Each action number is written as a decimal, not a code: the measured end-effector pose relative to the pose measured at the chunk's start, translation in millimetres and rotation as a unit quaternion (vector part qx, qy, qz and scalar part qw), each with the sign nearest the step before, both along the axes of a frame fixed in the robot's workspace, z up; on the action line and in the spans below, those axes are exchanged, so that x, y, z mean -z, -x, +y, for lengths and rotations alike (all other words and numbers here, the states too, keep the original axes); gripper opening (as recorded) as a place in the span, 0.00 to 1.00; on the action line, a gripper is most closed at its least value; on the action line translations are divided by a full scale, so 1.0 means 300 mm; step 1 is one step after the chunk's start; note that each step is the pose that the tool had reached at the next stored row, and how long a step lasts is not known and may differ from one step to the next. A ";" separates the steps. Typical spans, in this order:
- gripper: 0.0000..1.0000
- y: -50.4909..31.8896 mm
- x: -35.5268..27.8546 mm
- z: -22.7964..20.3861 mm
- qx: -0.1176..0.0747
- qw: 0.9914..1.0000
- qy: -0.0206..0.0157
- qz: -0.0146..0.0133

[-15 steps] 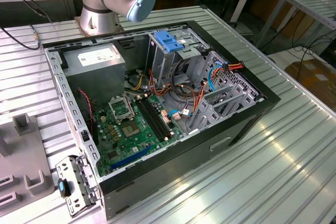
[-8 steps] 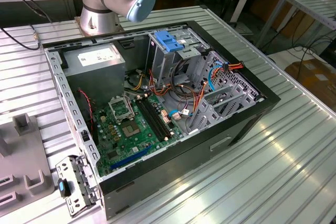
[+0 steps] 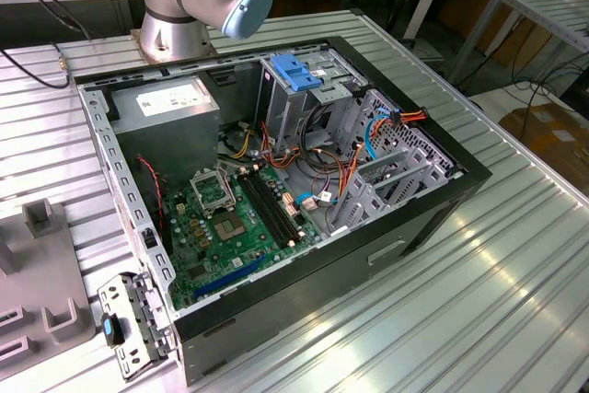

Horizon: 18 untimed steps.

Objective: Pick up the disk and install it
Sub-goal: 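Pick up the disk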

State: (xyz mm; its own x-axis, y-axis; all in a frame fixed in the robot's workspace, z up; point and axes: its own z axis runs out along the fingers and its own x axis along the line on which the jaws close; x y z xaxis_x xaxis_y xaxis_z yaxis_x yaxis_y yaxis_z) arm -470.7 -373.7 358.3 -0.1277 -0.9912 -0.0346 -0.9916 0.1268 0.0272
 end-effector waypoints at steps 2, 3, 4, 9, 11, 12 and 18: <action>0.11 -0.007 0.003 0.000 -0.005 1.000 0.000 0.000; 0.11 -0.009 0.009 0.000 -0.006 1.000 0.000 0.000; 0.11 -0.011 0.013 0.000 -0.006 1.000 0.001 -0.001; 0.36 -0.014 0.035 0.000 -0.007 1.000 0.003 -0.005; 0.42 -0.014 0.041 0.000 -0.007 1.000 0.005 -0.006; 0.47 -0.014 0.045 0.000 -0.007 1.000 0.005 -0.006; 0.60 -0.016 0.079 0.000 -0.007 1.000 0.008 -0.006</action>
State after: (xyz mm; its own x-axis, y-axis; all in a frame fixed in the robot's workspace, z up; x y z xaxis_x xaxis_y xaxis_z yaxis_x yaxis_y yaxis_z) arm -466.0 -373.6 334.5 -0.1132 -0.9933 -0.0212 -0.9935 0.1129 0.0132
